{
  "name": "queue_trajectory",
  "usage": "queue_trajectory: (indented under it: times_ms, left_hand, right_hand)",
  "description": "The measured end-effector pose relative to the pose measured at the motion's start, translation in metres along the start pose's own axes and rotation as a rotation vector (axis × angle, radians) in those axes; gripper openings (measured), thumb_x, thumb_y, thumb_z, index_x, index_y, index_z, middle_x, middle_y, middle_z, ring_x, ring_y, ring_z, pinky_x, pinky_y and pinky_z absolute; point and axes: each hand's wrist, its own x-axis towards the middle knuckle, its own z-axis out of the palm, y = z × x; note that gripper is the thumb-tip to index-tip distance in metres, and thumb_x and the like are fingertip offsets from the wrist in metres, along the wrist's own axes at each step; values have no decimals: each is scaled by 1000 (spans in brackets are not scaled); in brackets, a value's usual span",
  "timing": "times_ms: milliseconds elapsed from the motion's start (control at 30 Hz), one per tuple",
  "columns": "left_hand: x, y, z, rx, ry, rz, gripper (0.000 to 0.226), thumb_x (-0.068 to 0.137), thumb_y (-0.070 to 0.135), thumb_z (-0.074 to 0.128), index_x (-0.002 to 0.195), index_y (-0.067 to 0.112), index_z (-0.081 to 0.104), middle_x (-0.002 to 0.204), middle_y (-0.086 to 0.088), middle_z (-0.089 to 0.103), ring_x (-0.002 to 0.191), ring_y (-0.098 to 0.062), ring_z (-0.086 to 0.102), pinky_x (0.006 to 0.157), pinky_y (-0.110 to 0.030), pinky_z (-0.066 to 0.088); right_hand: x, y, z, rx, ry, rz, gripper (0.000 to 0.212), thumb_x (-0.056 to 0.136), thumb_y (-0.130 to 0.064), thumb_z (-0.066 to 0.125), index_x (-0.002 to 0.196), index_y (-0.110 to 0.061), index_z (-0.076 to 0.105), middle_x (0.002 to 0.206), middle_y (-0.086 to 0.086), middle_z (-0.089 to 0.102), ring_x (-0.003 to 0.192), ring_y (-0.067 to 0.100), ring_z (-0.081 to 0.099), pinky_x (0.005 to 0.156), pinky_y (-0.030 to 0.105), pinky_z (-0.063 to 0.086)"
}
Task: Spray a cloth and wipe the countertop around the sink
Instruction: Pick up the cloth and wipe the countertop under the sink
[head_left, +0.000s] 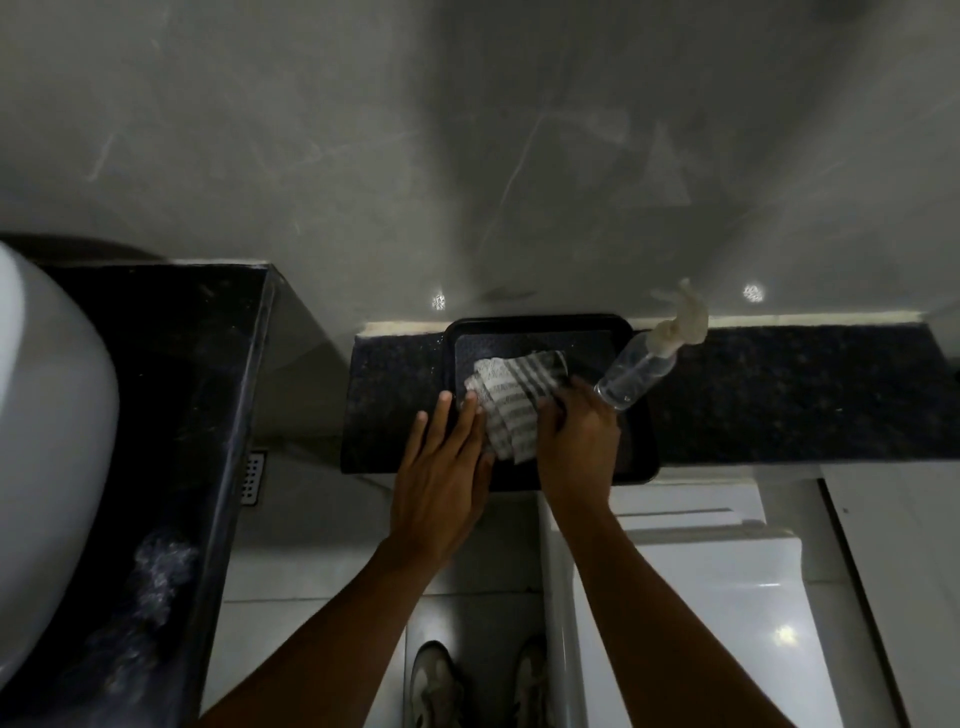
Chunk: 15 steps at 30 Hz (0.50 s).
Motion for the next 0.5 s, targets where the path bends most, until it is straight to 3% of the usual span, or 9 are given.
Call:
queue_trajectory:
  times_ms: [167, 300, 400, 500]
  left_hand:
    - [2, 2, -4, 34, -51, -19, 58, 101, 40, 14, 147, 10, 32, 157, -9, 31, 147, -34, 17, 118, -55, 20]
    - [1, 3, -6, 19, -55, -21, 55, 101, 38, 20, 148, 11, 30, 158, -8, 29, 148, -35, 13, 119, -55, 16]
    - [-1, 2, -6, 9, -46, -23, 55, 101, 38, 18, 149, 12, 29, 158, -7, 30, 148, -34, 14, 118, -57, 17]
    - [-4, 1, -9, -24, -78, 2, 56, 102, 42, 13, 148, 15, 29, 158, -5, 29, 148, -32, 13, 118, -57, 20]
  right_hand:
    - [4, -7, 3, 103, -2, 116, 19, 94, -14, 61, 113, -8, 62, 110, 10, 68, 101, 22, 67, 88, 30, 53]
    - [18, -6, -4, 327, -148, 327, 38, 84, -8, 73, 118, -4, 58, 108, 8, 69, 96, 20, 68, 86, 30, 55]
    - [21, -8, -7, 300, -319, 314, 17, 82, -5, 73, 88, -18, 64, 82, -7, 64, 71, 4, 60, 61, 12, 45]
    - [14, -10, -11, 275, -334, 231, 13, 87, -5, 67, 98, -11, 66, 83, -6, 62, 75, 8, 59, 73, 18, 48]
